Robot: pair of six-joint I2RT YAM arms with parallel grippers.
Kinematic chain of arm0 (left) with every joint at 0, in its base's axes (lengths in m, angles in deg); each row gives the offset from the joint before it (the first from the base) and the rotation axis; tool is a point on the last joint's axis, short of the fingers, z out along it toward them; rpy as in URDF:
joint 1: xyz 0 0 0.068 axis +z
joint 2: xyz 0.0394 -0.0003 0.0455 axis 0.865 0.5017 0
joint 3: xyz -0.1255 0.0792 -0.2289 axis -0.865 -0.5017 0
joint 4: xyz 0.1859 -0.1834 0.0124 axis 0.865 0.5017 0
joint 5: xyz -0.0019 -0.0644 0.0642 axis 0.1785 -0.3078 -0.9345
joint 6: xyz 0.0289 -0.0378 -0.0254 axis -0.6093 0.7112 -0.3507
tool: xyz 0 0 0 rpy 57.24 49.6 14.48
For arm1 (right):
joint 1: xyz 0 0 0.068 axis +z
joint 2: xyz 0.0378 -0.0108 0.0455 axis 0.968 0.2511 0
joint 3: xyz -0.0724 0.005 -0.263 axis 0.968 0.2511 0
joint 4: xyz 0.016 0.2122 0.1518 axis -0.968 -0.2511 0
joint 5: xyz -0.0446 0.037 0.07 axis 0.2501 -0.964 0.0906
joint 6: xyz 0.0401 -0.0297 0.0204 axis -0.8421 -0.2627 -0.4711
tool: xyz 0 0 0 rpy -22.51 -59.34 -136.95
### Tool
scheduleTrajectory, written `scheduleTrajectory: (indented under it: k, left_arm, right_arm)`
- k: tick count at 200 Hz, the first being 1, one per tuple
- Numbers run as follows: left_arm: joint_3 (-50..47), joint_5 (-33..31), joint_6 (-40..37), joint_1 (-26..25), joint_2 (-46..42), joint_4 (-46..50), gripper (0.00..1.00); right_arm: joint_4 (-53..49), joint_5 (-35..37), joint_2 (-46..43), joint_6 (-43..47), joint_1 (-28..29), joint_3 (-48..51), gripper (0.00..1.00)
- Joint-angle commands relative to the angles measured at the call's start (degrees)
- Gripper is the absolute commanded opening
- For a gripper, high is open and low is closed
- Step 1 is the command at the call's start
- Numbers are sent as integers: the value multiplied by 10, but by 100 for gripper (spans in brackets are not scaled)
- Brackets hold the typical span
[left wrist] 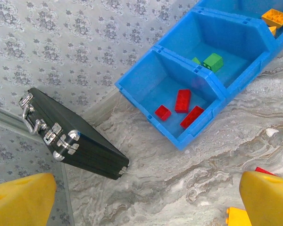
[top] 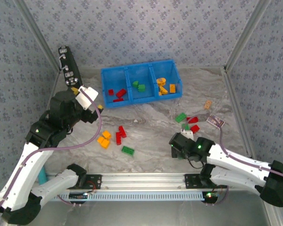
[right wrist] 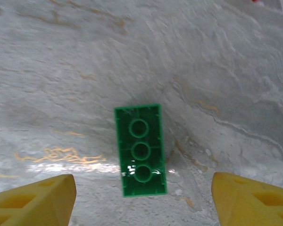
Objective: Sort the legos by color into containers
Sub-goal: Pick up the lego from the bottom-right of the table.
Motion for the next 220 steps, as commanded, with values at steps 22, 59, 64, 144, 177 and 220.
scheduleTrajectory:
  k: [22, 59, 64, 144, 177, 220]
  left_arm:
    - [18, 11, 10, -3, -13, 9, 100]
    - [19, 10, 11, -3, -11, 8, 100]
    - [19, 10, 11, -4, -10, 8, 100]
    - [12, 2, 7, -3, -17, 4, 100]
    - [16, -3, 4, -4, -22, 8, 100]
    - [9, -16, -5, -4, -29, 5, 100]
  right_arm:
    - [52, -8, 9, -36, -4, 50, 78]
    - [88, -14, 10, -36, -14, 79, 68]
    - [92, -15, 11, -34, -16, 82, 66]
    - [144, -63, 140, 53, -92, 14, 25]
    - [110, -75, 241, 178, -191, -157, 20]
    - [109, -89, 442, 358, -251, -474, 20]
